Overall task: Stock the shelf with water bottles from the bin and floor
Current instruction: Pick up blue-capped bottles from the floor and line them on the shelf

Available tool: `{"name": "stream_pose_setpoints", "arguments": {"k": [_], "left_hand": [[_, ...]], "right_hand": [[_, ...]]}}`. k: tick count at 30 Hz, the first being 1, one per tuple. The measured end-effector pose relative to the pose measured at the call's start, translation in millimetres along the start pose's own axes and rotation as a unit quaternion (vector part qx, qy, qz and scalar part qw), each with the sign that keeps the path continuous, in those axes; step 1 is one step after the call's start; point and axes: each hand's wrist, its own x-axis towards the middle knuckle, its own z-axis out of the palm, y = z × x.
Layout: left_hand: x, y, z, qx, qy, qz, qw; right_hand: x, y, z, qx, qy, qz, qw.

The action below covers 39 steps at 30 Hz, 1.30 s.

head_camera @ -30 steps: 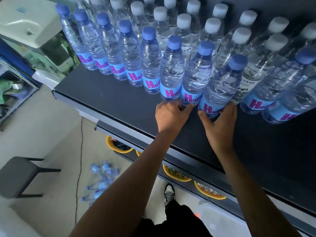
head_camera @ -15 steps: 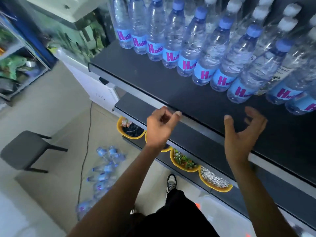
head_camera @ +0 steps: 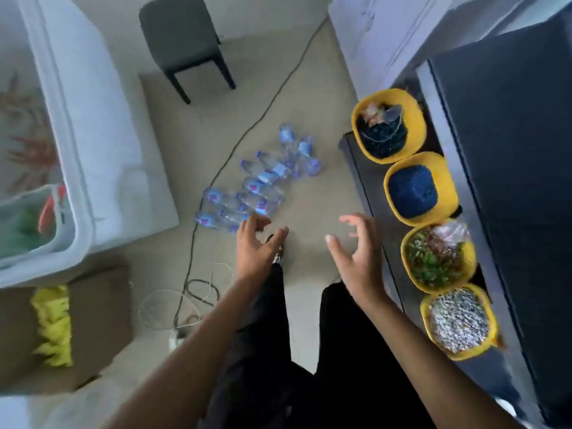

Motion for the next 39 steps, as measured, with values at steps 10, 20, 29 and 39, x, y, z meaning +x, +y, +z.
{"name": "stream_pose_setpoints", "arguments": {"k": [10, 20, 29, 39], "left_hand": [[145.2, -266.8, 48.6, -0.066, 0.064, -0.266, 0.96], [313.9, -459.2, 65.4, 0.2, 0.138, -0.242, 0.939], [421.6, -536.4, -12.9, 0.62, -0.063, 0.09, 0.777], [385.1, -500.6, 8.4, 0.601, -0.12, 0.025, 0.79]], "right_hand": [[72.6, 202.2, 268.0, -0.112, -0.236, -0.029, 0.965], [116.9, 356.0, 501.1, -0.192, -0.429, -0.024, 0.882], [103.6, 374.2, 610.5, -0.346, -0.4, -0.08, 0.845], [113.6, 372.3, 562.6, -0.239, -0.461, 0.067, 0.852]]}}
